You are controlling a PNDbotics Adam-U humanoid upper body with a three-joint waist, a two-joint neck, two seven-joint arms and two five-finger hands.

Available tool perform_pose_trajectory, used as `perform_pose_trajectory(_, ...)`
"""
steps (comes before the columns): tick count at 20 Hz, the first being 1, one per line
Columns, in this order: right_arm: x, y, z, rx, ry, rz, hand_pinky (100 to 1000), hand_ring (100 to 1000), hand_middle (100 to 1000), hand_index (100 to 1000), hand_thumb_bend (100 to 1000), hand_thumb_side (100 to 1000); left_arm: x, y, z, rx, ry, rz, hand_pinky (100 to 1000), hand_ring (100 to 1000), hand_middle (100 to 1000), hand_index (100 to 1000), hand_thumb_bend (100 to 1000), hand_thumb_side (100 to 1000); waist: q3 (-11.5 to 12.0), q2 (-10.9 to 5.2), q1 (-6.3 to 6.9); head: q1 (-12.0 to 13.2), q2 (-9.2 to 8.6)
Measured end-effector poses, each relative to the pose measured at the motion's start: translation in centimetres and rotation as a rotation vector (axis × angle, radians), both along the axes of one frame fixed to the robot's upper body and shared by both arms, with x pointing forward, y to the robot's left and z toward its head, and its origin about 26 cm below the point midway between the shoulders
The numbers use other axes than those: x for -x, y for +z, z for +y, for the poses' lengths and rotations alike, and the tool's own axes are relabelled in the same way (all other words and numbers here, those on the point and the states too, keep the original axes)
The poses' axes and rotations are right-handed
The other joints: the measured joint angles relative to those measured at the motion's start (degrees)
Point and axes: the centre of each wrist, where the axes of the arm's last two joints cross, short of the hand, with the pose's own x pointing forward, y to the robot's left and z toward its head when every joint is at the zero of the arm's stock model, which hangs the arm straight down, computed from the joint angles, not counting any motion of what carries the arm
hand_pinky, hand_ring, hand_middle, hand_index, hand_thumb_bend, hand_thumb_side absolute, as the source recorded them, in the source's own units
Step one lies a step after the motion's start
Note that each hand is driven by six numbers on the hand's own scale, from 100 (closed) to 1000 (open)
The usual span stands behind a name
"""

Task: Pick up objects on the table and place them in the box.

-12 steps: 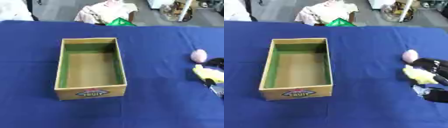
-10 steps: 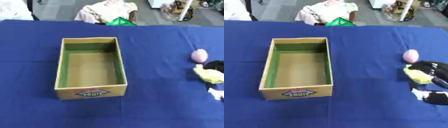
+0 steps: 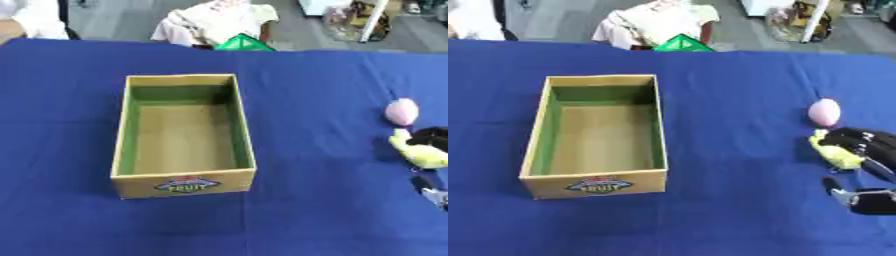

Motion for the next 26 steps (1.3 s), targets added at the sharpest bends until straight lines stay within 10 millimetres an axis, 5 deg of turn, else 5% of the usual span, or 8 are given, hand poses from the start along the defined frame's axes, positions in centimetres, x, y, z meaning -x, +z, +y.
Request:
perform_pose_trajectory(8, -0.1, 0.1, 0.0, 0.002, -0.116, -0.020, 849, 887, 859, 921, 247, 101, 0.0, 0.0, 0.0, 0.001, -0.002, 0.001, 763, 862, 729, 774, 294, 722, 0.2, 0.09, 0.00, 0.0, 0.00)
perform_pose_trajectory(26, -1.6, 0.6, 0.1, 0.074, -0.294, 0.051, 863, 919, 894, 931, 319, 131, -0.2, 0.2, -0.3, 0.008, -0.017, -0.004, 764, 863, 729, 774, 293, 723, 1.3, 0.32, 0.03, -1.0, 0.00)
